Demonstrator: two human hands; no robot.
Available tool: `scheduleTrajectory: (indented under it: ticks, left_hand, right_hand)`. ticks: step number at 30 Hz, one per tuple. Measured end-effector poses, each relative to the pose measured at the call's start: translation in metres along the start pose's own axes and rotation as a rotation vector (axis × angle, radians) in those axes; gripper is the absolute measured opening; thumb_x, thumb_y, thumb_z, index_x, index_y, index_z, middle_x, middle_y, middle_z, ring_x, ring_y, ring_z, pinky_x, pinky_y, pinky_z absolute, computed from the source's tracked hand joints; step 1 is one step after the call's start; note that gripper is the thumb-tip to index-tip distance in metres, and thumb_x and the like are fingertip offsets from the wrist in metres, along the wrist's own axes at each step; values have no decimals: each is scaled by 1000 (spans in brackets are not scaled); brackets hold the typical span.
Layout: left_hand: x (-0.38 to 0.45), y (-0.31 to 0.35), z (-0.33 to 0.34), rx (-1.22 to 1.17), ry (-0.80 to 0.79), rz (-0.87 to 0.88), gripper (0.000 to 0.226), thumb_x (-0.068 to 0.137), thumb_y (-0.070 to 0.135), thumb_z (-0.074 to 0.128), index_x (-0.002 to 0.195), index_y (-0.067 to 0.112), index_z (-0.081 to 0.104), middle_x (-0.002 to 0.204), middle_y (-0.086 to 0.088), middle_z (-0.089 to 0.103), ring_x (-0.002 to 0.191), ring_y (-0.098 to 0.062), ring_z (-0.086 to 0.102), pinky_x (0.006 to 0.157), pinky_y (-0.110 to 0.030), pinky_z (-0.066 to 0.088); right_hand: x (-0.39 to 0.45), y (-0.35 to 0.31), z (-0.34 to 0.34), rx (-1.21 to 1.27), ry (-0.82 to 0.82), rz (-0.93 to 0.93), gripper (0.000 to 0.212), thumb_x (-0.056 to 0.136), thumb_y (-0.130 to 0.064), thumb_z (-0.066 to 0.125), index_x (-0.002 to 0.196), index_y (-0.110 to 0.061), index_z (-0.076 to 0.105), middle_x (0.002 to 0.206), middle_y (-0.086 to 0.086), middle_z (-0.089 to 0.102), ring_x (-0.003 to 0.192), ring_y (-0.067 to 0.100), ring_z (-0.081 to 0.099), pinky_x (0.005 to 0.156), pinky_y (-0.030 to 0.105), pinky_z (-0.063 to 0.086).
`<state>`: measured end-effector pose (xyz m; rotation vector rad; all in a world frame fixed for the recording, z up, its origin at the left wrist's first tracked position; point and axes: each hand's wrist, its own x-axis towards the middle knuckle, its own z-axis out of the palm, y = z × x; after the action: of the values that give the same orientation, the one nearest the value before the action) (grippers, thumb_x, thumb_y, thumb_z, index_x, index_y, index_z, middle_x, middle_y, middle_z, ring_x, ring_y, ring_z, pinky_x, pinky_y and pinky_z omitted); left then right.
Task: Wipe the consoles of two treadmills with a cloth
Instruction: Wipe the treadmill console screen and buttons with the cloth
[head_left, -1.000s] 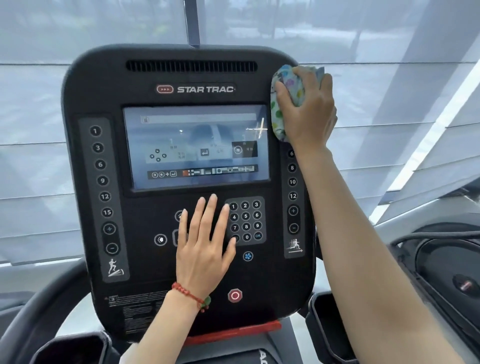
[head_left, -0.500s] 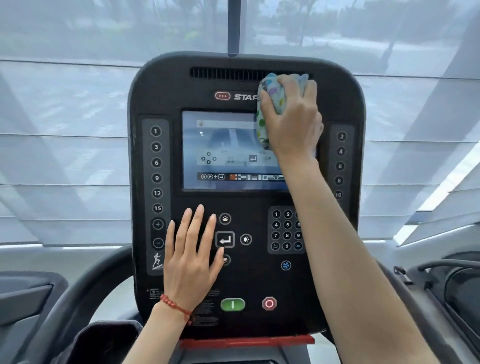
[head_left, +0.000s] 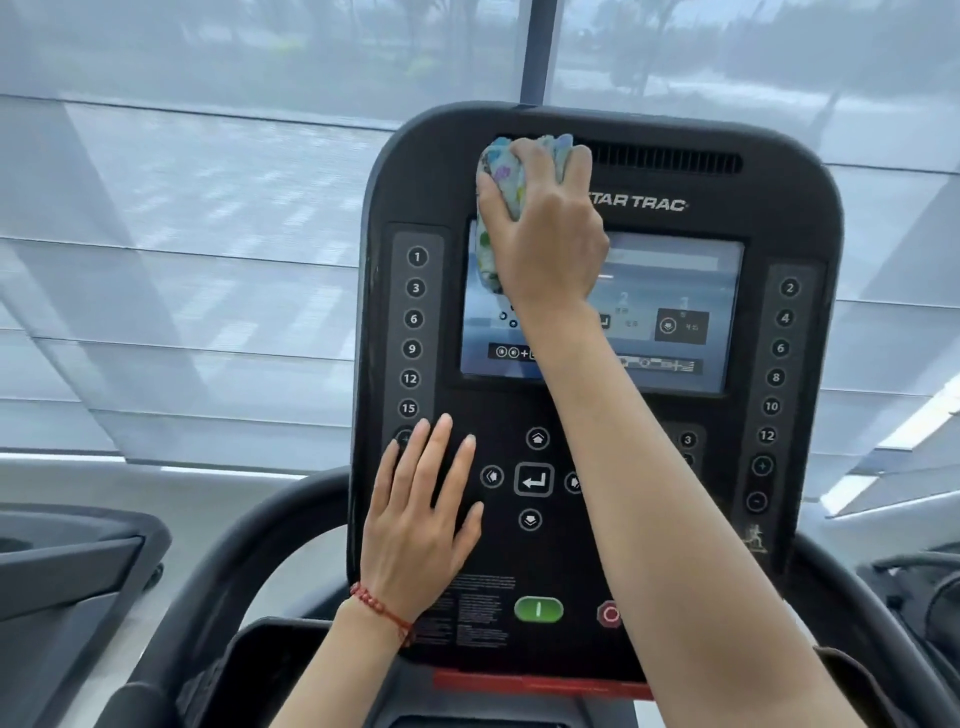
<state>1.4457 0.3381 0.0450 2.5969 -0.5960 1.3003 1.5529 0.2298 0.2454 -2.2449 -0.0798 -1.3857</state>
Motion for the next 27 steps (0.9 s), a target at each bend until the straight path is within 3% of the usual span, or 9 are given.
scheduleTrajectory:
  ticks: [4,10,14,19,27]
  left_hand:
    - [-4,-5,-2,-1,-4,-1,47,95,31,41,136,8,41,144,-16,33,135,-31,32,109,-48,28]
    - [-5,-6,-4,-4,-34,-4,49,93,30,43,137,8,40,145,-17,33,136,-31,30,110,-48,27]
    - [-6,-10,-9,1,-56,-7,50,92,29,45,137,7,40,145,-17,33,136,-31,31,109,-48,28]
    - [-12,-16,-25,-39,-39,-38,50,90,29,46,135,7,41,143,-18,38,135,-31,32,107,-49,30]
    - [-23,-2,-38,-190,-57,-2,49,91,28,47,134,6,42,141,-21,41,134,-33,33,107,-52,31]
  right_hand:
    - [-2,-19,9,-62,-68,-45,34,87,-42,57,111,-18,62,108,10,55,73,23,63,51,26,37]
    - [-1,-28,5,-45,-231,-105,40,90,-43,52,122,-20,55,118,9,49,84,24,62,64,32,46]
    - [-20,-41,5,39,-280,-172,37,87,-41,58,114,-17,61,108,11,53,74,26,61,60,35,49]
    - [-45,-29,-11,278,-328,46,35,84,-40,63,114,-21,61,102,6,55,83,19,57,69,34,50]
    - [-111,10,-77,338,-248,318,30,81,-32,69,109,-21,63,100,2,60,82,1,54,75,7,42]
